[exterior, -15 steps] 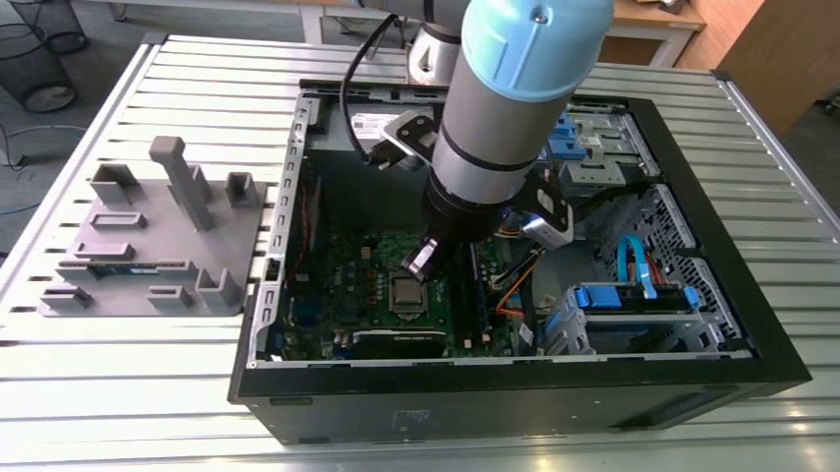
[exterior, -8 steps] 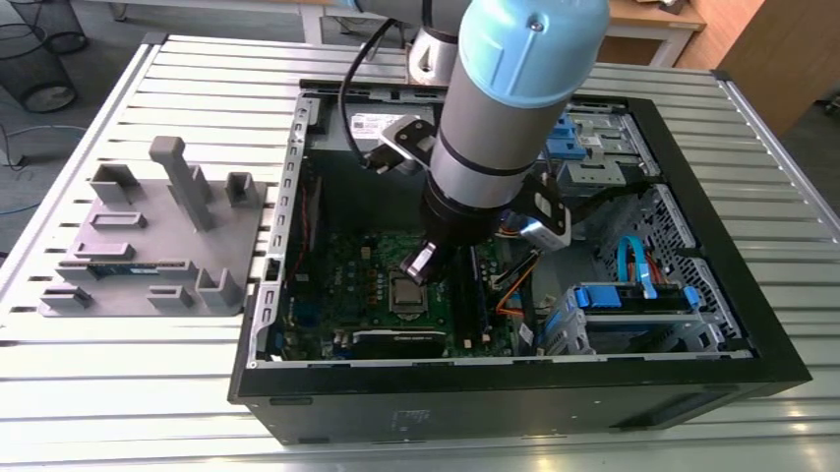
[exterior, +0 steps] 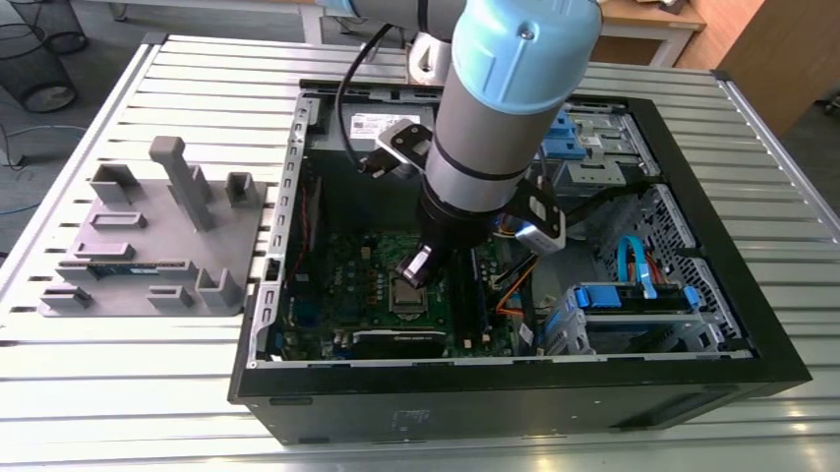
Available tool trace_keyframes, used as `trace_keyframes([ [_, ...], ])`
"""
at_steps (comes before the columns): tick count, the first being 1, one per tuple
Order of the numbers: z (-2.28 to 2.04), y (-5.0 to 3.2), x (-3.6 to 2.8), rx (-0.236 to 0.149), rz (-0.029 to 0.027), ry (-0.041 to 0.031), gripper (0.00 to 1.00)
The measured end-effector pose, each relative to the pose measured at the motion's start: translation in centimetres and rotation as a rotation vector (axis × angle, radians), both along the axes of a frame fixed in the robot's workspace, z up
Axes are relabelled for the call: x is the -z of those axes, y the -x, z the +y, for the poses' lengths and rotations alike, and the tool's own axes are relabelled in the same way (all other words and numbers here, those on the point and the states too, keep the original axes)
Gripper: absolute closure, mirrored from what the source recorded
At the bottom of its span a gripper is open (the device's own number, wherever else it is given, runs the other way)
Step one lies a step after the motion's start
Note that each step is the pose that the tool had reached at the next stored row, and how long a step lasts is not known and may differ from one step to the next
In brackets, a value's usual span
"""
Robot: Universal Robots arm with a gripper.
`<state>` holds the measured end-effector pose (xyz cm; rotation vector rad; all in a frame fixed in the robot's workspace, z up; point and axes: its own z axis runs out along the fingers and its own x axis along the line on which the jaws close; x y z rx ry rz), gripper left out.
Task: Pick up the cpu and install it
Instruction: 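Install the first cpu locking lever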
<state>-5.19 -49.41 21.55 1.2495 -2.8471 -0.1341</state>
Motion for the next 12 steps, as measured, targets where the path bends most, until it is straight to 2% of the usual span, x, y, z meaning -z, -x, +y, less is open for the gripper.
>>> trace_keyframes([
  [3,0.0,0.02,0.19,0.0,-0.0001,0.0,0.89],
  [12,0.0,0.51,0.25,0.0,-0.0001,-0.0001,0.89],
])
